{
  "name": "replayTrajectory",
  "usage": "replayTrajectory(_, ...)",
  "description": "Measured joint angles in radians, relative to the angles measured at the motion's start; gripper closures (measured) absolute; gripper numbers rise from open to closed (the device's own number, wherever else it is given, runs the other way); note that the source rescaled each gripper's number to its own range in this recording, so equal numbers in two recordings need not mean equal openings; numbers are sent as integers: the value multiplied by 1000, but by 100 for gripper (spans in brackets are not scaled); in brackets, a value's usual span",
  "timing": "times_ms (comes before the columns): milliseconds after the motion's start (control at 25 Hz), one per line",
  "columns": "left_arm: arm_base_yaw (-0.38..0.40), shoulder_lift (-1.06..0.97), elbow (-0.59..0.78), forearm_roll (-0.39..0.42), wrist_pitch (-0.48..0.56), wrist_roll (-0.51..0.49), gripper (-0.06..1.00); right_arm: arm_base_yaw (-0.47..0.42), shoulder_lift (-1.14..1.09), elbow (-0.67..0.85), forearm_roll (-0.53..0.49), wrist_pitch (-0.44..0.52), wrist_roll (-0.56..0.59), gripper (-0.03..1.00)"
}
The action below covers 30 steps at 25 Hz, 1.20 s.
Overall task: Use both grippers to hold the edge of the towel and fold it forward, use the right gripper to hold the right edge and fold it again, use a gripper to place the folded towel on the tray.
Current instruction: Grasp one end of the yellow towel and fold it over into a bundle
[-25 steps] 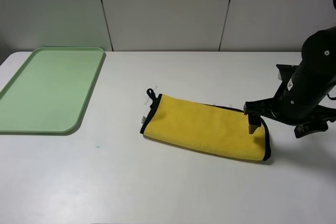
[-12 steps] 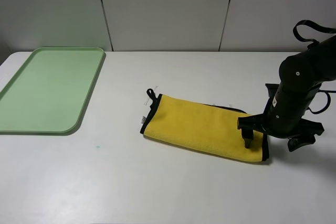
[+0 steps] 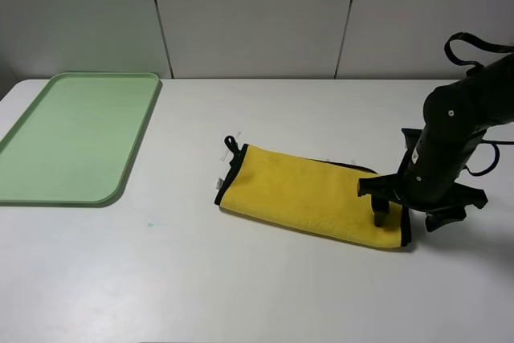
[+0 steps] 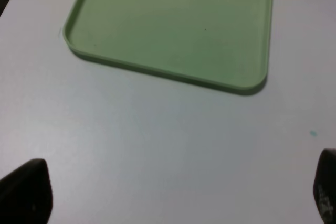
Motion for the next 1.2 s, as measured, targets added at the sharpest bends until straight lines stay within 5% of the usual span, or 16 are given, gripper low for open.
replayTrajectory(160, 0, 0, 0, 0, 0, 0, -6, 0, 1, -2, 6, -30, 2, 79)
replayTrajectory(240, 0, 0, 0, 0, 0, 0, -6, 0, 1, -2, 4, -30, 3, 94)
replayTrajectory(560, 0, 0, 0, 0, 0, 0, -6, 0, 0, -11, -6, -5, 4, 94)
replayTrajectory(1200, 0, 0, 0, 0, 0, 0, -6, 0, -197, -93, -134, 279, -113, 94)
